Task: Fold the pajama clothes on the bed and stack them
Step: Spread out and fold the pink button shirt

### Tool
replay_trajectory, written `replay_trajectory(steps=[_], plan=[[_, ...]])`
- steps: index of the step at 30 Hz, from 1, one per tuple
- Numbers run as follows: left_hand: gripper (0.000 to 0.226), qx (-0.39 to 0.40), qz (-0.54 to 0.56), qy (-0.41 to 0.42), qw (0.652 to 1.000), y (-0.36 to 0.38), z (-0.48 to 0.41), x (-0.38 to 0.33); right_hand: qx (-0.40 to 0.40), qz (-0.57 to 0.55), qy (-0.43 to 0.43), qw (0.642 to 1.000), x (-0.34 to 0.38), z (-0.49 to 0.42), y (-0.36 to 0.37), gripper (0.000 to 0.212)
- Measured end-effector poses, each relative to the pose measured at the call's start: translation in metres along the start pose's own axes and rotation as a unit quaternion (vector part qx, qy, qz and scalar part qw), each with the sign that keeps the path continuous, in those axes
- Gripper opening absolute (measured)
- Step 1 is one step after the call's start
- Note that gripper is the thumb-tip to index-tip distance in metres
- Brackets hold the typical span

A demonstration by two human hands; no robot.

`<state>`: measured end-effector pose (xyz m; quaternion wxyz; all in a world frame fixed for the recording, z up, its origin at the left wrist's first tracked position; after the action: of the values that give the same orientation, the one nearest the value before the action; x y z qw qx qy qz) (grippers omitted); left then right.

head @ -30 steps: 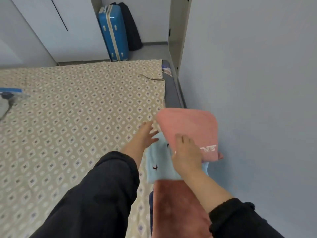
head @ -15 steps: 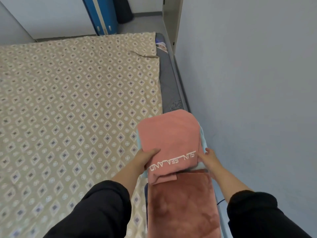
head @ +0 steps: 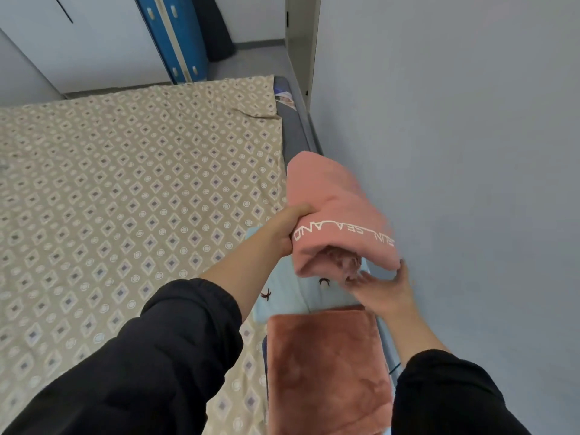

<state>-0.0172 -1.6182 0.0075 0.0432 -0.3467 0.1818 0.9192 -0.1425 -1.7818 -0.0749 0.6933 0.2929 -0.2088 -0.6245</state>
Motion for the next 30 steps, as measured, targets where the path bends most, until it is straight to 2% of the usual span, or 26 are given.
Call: replay_trajectory(steps=[3, 6, 8, 10, 12, 13, 17, 20, 21, 24, 27, 30], plan=[[0.009, 0.027, 0.007, 0.012, 1.000, -0.005, -0.001, -0.003, 0.064, 0.050, -0.013, 0.997, 0.025, 0.002, 0.025, 0.091], [0.010, 0.056, 0.047, 0.021, 0.997, -0.013, -0.005, 0.004, 0.034, 0.163, -0.018, 0.986, 0.043, 0.002, 0.041, 0.084], [0.012, 0.073, 0.066, 0.019, 0.995, -0.014, -0.008, 0.009, -0.013, 0.227, -0.041, 0.973, 0.050, 0.002, 0.046, 0.068], [0.015, 0.087, 0.079, 0.019, 0.993, -0.014, -0.011, 0.013, -0.047, 0.234, -0.054, 0.970, 0.054, 0.001, 0.047, 0.042], [0.016, 0.089, 0.085, 0.016, 0.992, -0.016, -0.012, 0.016, -0.056, 0.268, -0.064, 0.960, 0.057, 0.002, 0.047, 0.022], [0.016, 0.086, 0.085, 0.012, 0.993, -0.019, -0.012, 0.018, -0.047, 0.289, -0.075, 0.953, 0.059, 0.003, 0.049, 0.019], [0.014, 0.052, 0.064, -0.010, 0.997, -0.040, -0.012, 0.024, 0.022, 0.321, -0.088, 0.943, 0.067, 0.008, 0.064, 0.033], [0.011, 0.036, 0.029, 0.001, 0.999, -0.049, -0.013, 0.022, 0.009, 0.381, -0.041, 0.924, 0.063, 0.012, 0.074, 0.062], [0.010, 0.034, 0.018, 0.007, 0.999, -0.049, -0.013, 0.021, -0.005, 0.412, -0.029, 0.911, 0.061, 0.013, 0.077, 0.063], [0.009, 0.028, 0.005, 0.015, 0.999, -0.047, -0.017, 0.019, -0.035, 0.537, -0.071, 0.840, 0.059, 0.013, 0.090, 0.035], [0.020, 0.044, 0.039, 0.006, 0.998, -0.046, -0.020, 0.025, -0.033, 0.584, -0.198, 0.786, 0.069, 0.012, 0.103, 0.044], [0.039, 0.044, 0.099, -0.002, 0.994, -0.064, -0.027, 0.044, -0.009, 0.586, -0.281, 0.760, 0.068, 0.006, 0.102, 0.043]])
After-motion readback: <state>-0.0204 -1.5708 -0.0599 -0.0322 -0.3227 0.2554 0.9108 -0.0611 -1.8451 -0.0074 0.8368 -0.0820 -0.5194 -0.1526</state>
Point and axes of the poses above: each hand's wrist, its own z-axis away from the middle knuckle, its own y-axis out of the palm, x = y × z, the point moved 4 cm from there along -z, towards the middle knuckle, and after that the axes turned 5 degrees about -z, right-handed, at the moved point
